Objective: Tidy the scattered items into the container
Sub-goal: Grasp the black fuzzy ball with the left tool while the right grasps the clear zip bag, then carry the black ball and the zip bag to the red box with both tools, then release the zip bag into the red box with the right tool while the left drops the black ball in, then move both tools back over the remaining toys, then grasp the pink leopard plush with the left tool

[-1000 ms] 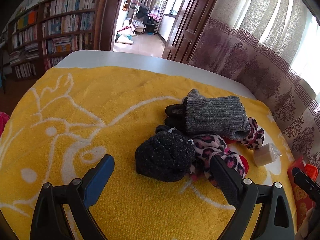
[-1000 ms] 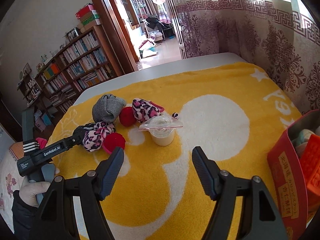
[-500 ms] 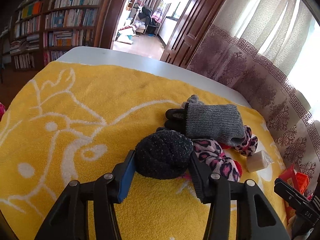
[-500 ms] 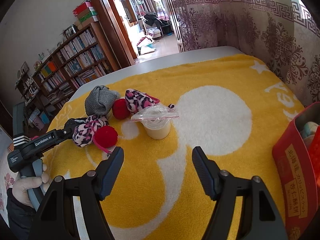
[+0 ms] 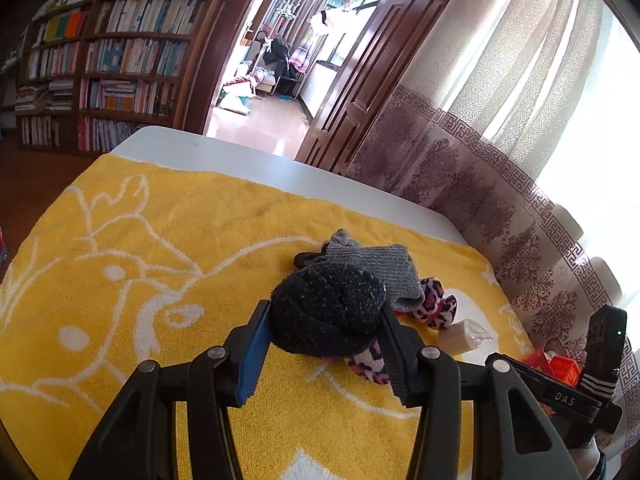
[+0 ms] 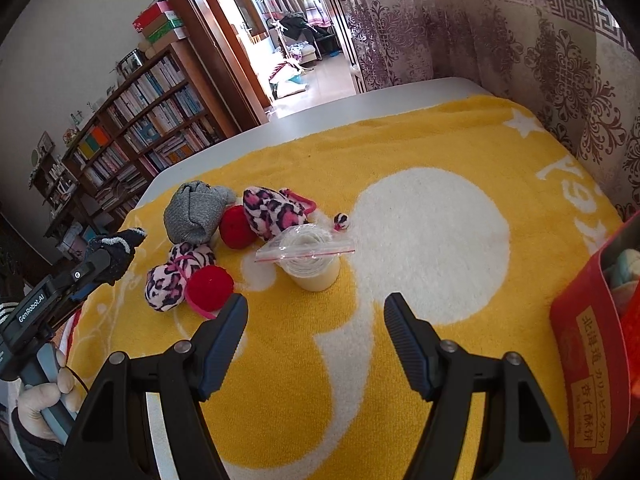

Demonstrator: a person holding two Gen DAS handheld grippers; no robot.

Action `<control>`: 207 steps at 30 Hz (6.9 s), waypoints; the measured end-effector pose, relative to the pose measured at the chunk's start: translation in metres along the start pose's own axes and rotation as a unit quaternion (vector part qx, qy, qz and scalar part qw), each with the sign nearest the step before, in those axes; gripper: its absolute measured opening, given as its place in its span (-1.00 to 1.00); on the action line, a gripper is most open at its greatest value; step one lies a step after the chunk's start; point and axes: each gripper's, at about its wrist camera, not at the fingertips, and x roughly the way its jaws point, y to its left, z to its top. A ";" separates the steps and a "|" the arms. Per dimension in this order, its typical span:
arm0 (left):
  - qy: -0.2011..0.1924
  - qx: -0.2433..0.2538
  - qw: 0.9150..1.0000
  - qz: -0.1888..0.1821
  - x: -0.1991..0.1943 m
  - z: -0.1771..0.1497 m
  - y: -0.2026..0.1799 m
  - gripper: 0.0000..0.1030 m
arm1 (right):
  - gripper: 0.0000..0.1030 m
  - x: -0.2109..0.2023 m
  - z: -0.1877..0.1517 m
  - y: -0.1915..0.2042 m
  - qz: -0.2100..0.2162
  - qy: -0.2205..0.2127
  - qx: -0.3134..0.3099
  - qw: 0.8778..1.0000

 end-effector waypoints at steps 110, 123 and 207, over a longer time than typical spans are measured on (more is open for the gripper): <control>0.158 0.331 0.884 -0.289 0.003 -0.183 -0.397 0.03 | 0.00 -0.259 -0.098 -0.219 -0.099 -0.243 0.226 0.938; 0.156 0.300 0.897 -0.285 0.009 -0.172 -0.376 0.48 | 0.00 -0.254 -0.096 -0.207 -0.093 -0.237 0.211 0.944; 0.062 -0.022 0.997 -0.036 0.050 -0.026 -0.026 0.04 | 0.32 -0.038 -0.065 -0.041 -0.013 -0.038 0.031 0.999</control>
